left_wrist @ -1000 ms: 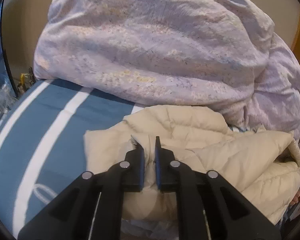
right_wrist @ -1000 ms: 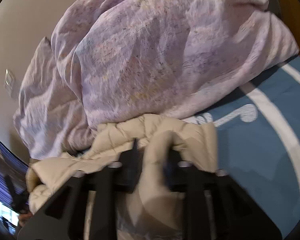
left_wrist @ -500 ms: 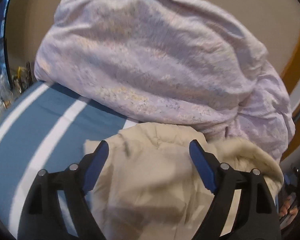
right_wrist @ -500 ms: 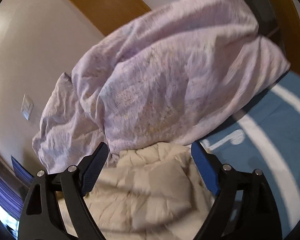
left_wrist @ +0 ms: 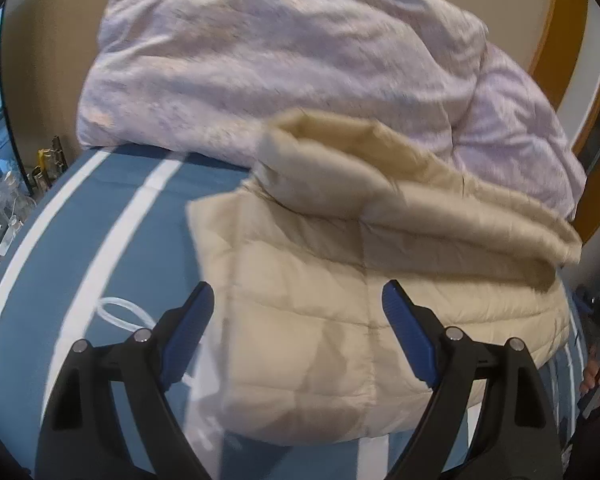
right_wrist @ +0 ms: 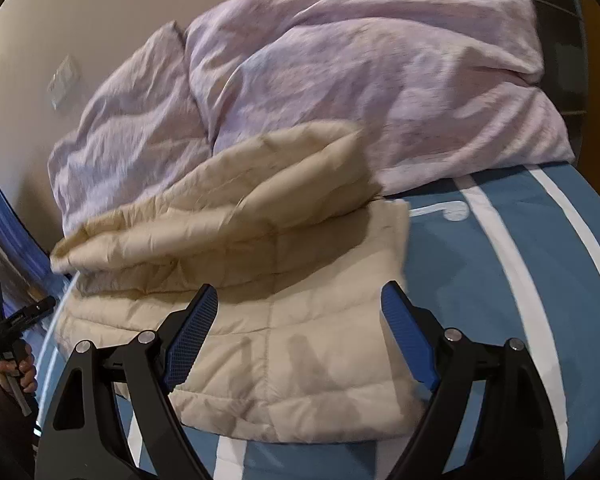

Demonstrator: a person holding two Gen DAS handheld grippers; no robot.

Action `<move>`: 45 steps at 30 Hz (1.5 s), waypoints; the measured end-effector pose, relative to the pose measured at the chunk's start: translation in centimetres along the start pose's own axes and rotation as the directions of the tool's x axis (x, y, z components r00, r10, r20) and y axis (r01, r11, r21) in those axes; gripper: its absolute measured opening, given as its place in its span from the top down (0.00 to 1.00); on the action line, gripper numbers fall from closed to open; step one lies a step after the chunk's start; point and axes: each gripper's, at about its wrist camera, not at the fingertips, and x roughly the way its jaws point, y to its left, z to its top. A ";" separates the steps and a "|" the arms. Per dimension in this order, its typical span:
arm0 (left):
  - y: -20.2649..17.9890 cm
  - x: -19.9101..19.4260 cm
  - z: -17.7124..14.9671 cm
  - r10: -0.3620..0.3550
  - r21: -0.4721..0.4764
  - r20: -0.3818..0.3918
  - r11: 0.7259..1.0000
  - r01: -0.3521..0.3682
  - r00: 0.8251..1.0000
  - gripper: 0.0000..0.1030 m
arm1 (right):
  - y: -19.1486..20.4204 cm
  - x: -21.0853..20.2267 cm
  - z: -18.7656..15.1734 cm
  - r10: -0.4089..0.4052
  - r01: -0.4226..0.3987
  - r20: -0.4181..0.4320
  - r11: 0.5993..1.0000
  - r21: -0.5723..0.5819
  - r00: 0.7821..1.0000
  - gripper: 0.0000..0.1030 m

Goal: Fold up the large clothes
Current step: 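Press the folded jacket flat near the collar with both tools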

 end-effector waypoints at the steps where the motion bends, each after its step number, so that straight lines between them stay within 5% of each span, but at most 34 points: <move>1: -0.7 0.5 0.0 0.004 0.012 -0.009 1.000 -0.004 1.000 0.17 | 0.7 0.6 0.2 -0.013 0.013 -0.002 1.000 -0.021 1.000 0.17; 12: -6.3 5.7 2.7 0.158 0.132 0.066 0.977 -0.166 0.985 0.12 | 2.4 6.4 3.6 -0.172 0.174 0.046 0.984 -0.042 0.984 0.17; 21: -4.6 9.9 3.6 0.265 0.072 0.072 0.960 -0.270 0.962 0.11 | -0.1 10.2 4.1 -0.276 0.276 0.027 0.961 0.003 0.961 0.17; 32: -3.3 12.1 3.6 0.264 0.026 0.033 0.964 -0.265 0.964 0.02 | -0.8 13.6 3.5 -0.321 0.318 -0.063 0.947 -0.047 0.945 0.14; 45: -1.3 13.9 4.1 0.250 -0.021 -0.037 0.968 -0.251 0.968 0.02 | -0.8 15.9 3.2 -0.353 0.346 -0.120 0.935 -0.079 0.928 0.10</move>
